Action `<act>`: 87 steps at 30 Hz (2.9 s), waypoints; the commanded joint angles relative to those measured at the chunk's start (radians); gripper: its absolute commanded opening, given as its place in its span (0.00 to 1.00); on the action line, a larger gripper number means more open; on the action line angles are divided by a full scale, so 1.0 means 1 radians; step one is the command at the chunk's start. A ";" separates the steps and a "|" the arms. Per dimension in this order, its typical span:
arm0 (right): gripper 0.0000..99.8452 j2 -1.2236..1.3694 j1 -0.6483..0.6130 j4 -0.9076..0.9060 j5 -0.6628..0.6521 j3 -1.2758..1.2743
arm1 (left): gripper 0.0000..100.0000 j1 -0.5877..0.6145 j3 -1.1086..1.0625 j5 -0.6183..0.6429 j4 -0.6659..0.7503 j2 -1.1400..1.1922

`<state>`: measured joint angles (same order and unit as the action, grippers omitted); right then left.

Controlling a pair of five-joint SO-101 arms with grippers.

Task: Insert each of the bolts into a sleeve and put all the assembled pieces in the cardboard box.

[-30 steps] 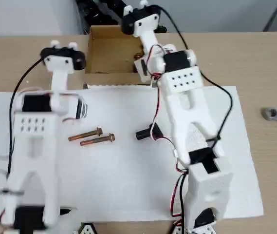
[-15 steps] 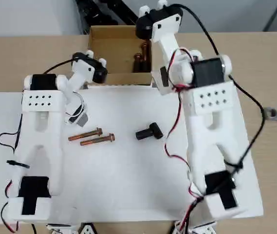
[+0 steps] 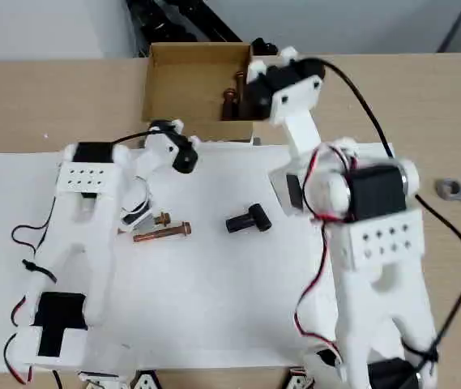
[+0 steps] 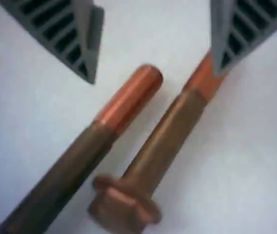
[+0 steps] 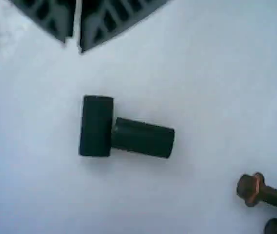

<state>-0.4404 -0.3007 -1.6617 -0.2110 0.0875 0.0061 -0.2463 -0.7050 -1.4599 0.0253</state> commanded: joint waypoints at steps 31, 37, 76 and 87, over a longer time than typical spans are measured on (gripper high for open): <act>0.00 -0.142 0.010 -0.002 -0.009 -0.120 | 0.11 -0.012 -0.128 -0.097 0.181 -0.008; 0.00 -0.139 0.010 -0.002 -0.009 -0.120 | 0.13 -0.021 -0.068 -0.100 0.129 -0.012; 0.00 -0.140 0.007 0.002 -0.008 -0.120 | 0.13 -0.020 0.022 -0.071 0.106 -0.003; 0.00 -0.137 0.008 0.002 -0.009 -0.120 | 0.13 -0.018 -0.002 -0.066 0.242 0.256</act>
<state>-0.5616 -0.3007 -1.6617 -0.2110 -0.0368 -0.0138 -0.2631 -0.7787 -1.2574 0.2417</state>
